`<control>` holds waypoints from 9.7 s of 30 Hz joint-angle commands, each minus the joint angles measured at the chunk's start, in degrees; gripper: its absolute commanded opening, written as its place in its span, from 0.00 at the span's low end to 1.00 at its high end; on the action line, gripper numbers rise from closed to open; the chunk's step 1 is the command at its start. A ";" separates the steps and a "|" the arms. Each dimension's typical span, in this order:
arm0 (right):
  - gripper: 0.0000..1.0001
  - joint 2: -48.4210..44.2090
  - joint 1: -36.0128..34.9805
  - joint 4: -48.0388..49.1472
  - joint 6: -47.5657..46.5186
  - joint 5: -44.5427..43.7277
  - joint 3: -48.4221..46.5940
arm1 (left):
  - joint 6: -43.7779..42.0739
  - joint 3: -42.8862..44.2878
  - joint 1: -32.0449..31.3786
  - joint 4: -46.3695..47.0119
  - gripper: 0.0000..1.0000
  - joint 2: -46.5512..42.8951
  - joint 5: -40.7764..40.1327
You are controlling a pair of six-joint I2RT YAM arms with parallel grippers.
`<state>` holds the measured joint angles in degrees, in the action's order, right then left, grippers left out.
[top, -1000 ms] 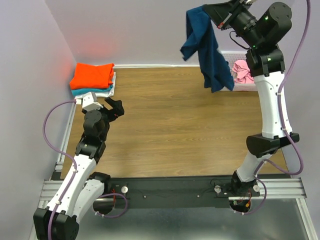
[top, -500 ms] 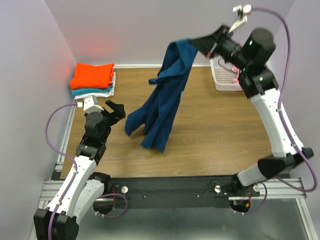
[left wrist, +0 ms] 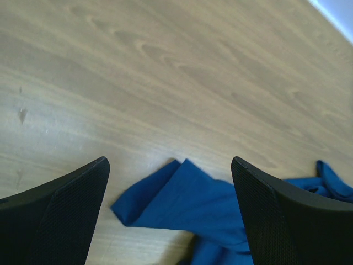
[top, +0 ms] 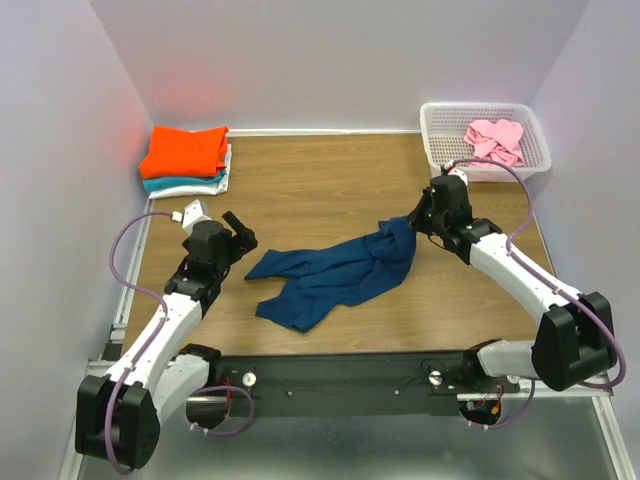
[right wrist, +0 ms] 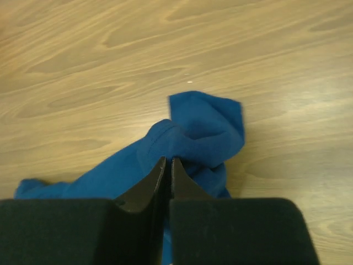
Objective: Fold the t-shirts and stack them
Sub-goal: Move the tshirt to the center of the board, then flatten the tshirt out
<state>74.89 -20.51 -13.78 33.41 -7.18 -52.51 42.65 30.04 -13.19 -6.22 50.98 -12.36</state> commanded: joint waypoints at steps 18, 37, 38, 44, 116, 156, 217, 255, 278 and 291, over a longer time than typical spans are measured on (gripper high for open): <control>1.00 -3.97 0.47 0.60 0.25 -22.80 1.97 | 6.21 -11.85 0.18 -1.95 0.95 0.35 14.12; 1.00 -3.09 0.47 0.60 -1.33 -20.60 2.50 | 4.46 -10.09 0.18 3.05 0.41 6.58 15.18; 1.00 -3.09 0.39 0.60 -1.50 -20.07 2.68 | 4.19 -10.09 0.18 4.01 0.30 7.11 15.26; 1.00 -0.99 0.39 0.77 -4.82 -7.35 1.63 | 2.44 -7.99 0.18 7.45 0.00 12.29 14.74; 0.01 -18.11 -10.42 -7.58 -14.23 -31.37 -29.55 | -2.57 21.53 0.18 1.12 0.00 -22.76 2.51; 0.01 -14.88 -10.34 -6.36 -15.92 -35.86 -36.54 | -6.44 42.86 17.06 14.55 0.00 1.38 31.44; 1.00 37.95 6.62 1.48 -10.21 -4.07 -17.62 | -15.06 45.71 2.91 -4.23 0.98 64.94 15.08; 1.00 51.93 9.26 1.30 -12.49 -1.52 -36.70 | -17.17 84.74 5.81 -19.71 0.98 87.88 18.69; 1.00 52.29 10.23 1.30 -14.42 2.61 -40.92 | -17.34 92.39 6.77 -21.55 0.98 90.09 21.41; 1.00 34.01 5.66 1.39 -14.87 2.35 -25.46 | -16.64 65.61 3.53 -14.45 0.98 63.82 15.70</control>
<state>114.08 -12.67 -13.32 18.79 -5.30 -83.22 25.63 105.19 -8.08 -24.40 123.61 5.74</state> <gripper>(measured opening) 0.998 0.983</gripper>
